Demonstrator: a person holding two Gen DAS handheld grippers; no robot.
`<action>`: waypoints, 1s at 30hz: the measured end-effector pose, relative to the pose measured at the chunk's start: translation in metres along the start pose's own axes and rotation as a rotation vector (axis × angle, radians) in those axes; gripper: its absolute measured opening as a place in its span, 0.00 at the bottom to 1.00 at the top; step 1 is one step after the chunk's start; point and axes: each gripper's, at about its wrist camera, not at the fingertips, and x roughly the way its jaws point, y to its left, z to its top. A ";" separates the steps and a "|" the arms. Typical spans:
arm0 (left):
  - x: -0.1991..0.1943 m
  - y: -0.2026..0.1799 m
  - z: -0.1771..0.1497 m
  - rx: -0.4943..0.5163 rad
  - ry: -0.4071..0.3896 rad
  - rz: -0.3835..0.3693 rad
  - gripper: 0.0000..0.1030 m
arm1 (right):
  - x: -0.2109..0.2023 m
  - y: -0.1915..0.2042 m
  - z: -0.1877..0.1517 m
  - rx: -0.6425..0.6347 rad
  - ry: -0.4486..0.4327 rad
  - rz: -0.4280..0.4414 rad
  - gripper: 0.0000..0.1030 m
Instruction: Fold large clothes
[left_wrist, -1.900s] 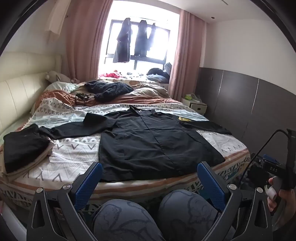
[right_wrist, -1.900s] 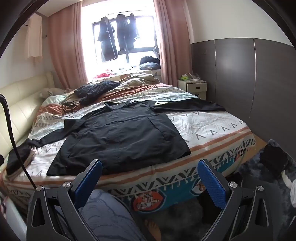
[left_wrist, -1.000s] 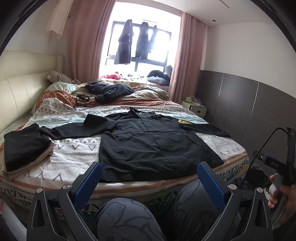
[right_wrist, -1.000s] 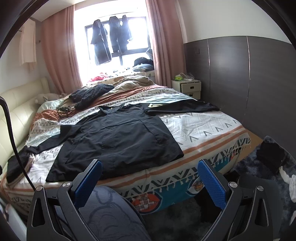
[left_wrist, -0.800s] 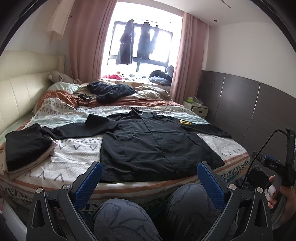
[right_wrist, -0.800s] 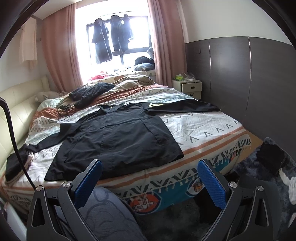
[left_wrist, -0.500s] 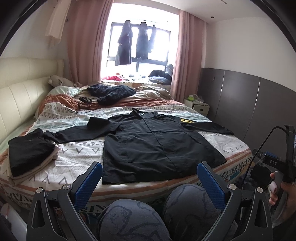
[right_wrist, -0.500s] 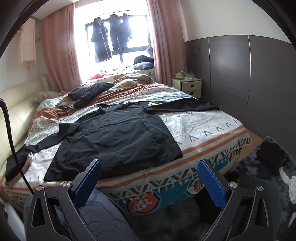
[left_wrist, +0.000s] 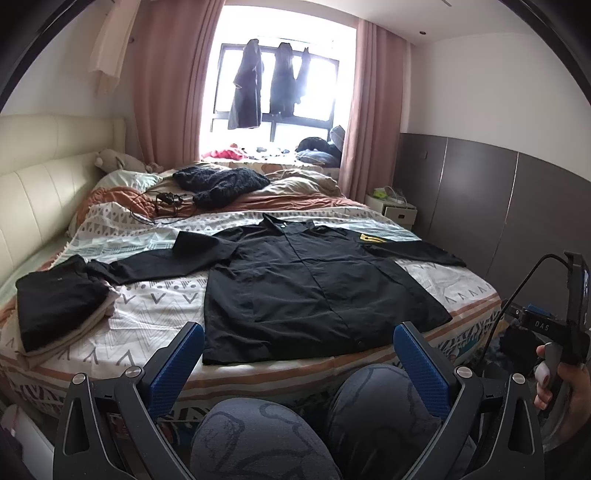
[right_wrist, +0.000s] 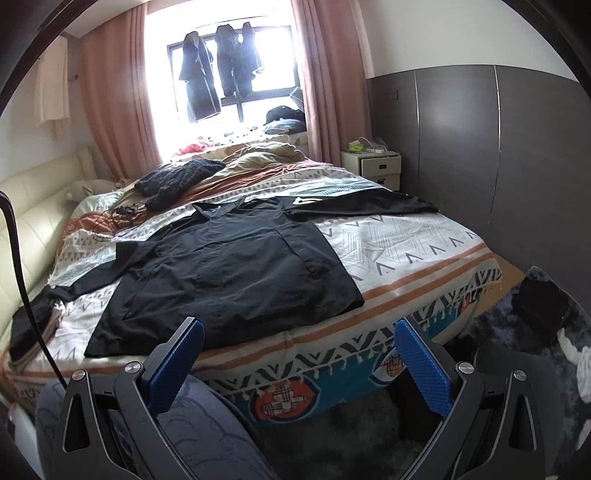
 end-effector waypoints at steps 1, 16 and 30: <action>0.000 0.001 0.000 -0.003 0.000 -0.002 1.00 | 0.000 -0.001 0.000 0.003 0.001 0.000 1.00; 0.005 0.007 -0.001 -0.019 0.004 -0.005 1.00 | 0.004 0.000 0.002 0.004 0.007 -0.014 1.00; 0.026 0.016 0.012 -0.024 0.021 0.007 1.00 | 0.020 0.005 0.014 -0.006 0.013 -0.015 1.00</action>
